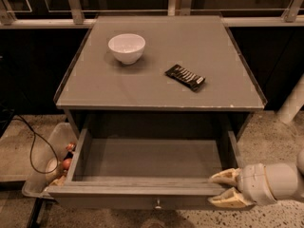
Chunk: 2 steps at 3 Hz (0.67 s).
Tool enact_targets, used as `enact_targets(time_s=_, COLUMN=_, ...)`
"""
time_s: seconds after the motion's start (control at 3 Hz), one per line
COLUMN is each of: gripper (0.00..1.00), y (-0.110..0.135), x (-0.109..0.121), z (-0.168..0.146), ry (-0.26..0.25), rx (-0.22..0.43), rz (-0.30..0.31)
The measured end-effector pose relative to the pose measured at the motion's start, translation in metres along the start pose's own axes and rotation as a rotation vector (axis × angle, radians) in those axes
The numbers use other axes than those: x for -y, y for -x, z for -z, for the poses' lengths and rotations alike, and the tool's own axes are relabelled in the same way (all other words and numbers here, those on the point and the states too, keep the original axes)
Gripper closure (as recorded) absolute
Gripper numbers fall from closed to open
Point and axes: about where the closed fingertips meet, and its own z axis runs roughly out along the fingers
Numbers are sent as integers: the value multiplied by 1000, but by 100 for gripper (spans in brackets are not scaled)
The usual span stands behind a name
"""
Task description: Open top drawer
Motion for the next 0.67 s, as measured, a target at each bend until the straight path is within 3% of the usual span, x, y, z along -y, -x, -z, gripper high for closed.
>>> enact_targets(time_s=0.33, gripper=100, y=-6, x=-18, z=5, ry=4, rx=-1, rz=-17)
enact_targets(time_s=0.67, gripper=100, y=-4, x=-18, z=6, ry=4, rx=-1, rz=-17)
